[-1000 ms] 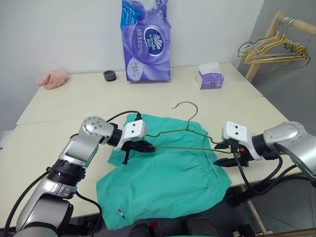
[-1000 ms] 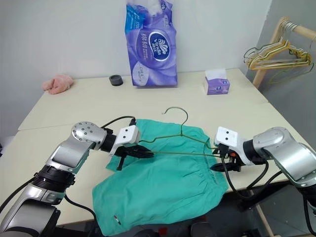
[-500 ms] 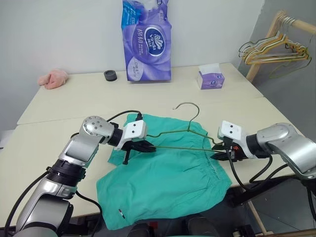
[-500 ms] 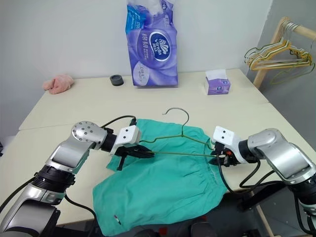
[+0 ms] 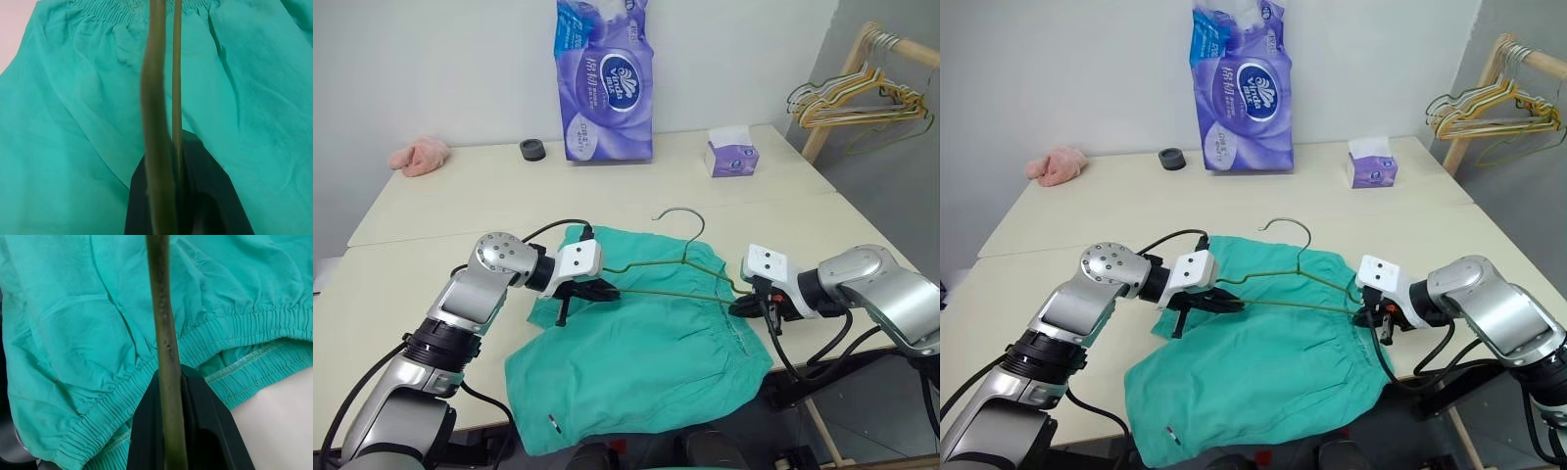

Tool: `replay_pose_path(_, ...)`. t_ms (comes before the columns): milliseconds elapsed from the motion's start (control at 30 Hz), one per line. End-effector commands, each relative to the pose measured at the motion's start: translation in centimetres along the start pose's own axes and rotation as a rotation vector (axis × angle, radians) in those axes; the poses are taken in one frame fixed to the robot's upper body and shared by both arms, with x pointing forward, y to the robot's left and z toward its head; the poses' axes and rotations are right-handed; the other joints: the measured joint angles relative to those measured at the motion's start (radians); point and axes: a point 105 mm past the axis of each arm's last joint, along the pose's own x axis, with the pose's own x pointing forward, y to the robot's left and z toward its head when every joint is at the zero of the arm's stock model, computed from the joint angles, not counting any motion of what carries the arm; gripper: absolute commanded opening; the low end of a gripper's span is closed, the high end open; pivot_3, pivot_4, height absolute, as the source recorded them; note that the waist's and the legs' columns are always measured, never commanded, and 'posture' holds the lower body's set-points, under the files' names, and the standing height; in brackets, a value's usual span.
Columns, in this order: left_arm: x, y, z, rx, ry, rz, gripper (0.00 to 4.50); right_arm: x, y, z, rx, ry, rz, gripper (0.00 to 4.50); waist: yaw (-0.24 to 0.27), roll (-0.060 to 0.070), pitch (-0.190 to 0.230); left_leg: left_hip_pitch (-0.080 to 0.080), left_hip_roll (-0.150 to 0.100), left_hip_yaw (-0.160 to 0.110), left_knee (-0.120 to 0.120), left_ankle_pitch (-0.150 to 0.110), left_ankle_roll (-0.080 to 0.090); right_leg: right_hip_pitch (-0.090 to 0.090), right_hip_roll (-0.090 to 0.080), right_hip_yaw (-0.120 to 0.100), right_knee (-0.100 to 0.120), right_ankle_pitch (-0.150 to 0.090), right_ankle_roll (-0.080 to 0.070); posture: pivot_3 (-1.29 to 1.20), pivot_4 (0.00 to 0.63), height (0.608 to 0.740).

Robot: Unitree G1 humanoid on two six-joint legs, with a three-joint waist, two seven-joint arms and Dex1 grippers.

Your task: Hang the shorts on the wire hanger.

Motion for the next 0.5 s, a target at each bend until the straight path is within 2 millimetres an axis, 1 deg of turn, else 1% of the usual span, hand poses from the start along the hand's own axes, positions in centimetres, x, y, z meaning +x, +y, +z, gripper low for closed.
replay_pose_path(33,0.0,0.1,1.6,0.033,-0.057,-0.006,1.02,-0.8,-0.5,1.0,-0.022,-0.032,-0.045,0.00,0.000,0.000,0.000,0.000,0.000,0.000,0.000,0.000,0.000,0.000,0.000,0.000,0.000,0.000,0.000,-0.16,0.051,0.740)
replay_pose_path(200,-0.2,0.7,2.1,0.021,-0.106,0.040,2.54,-1.1,-0.9,0.7,-0.002,-0.036,-0.069,0.00,0.000,0.000,0.000,0.000,0.000,0.000,0.000,0.000,0.000,0.000,0.000,0.000,0.000,0.000,0.000,-0.16,0.049,0.740)
replay_pose_path(233,-0.6,1.1,2.3,0.012,-0.128,0.069,2.83,-1.2,-1.0,0.6,0.007,-0.038,-0.075,0.00,0.000,0.000,0.000,0.000,0.000,0.000,0.000,0.000,0.000,0.000,0.000,0.000,0.000,0.000,0.000,-0.16,0.049,0.740)
replay_pose_path(267,-1.3,2.0,2.6,-0.029,-0.173,0.116,3.08,-1.4,-1.2,0.4,0.027,-0.042,-0.087,0.00,0.000,0.000,0.000,0.000,0.000,0.000,0.000,0.000,0.000,0.000,0.000,0.000,0.000,0.000,0.000,-0.16,0.046,0.740)
replay_pose_path(333,-2.5,3.4,2.9,-0.106,-0.235,0.196,3.08,-1.8,-1.4,0.0,0.059,-0.047,-0.103,0.00,0.001,0.000,0.000,0.000,0.000,0.000,0.000,0.000,0.000,0.000,0.000,0.000,0.000,0.000,0.000,-0.17,0.044,0.740)
replay_pose_path(400,-4.0,4.7,2.4,-0.159,-0.249,0.272,3.08,-2.4,-1.5,-0.9,0.110,-0.050,-0.125,0.00,0.001,-0.001,0.000,0.000,0.000,-0.001,0.001,0.000,0.000,0.000,0.000,-0.001,0.001,0.000,0.000,-0.17,0.044,0.740)
replay_pose_path(467,-5.4,5.7,1.6,-0.201,-0.254,0.342,3.08,-3.3,-1.6,-2.2,0.176,-0.047,-0.153,0.00,0.001,-0.001,0.000,0.000,0.000,-0.001,0.001,0.000,0.000,0.000,0.000,-0.001,0.000,0.000,0.000,-0.17,0.042,0.740)
replay_pose_path(500,-5.8,5.9,1.4,-0.218,-0.258,0.362,3.08,-3.5,-1.6,-2.6,0.195,-0.046,-0.163,0.00,0.001,-0.001,-0.001,0.000,0.000,-0.001,0.001,0.000,0.000,0.000,0.000,-0.001,0.000,0.000,0.000,-0.17,0.042,0.740)
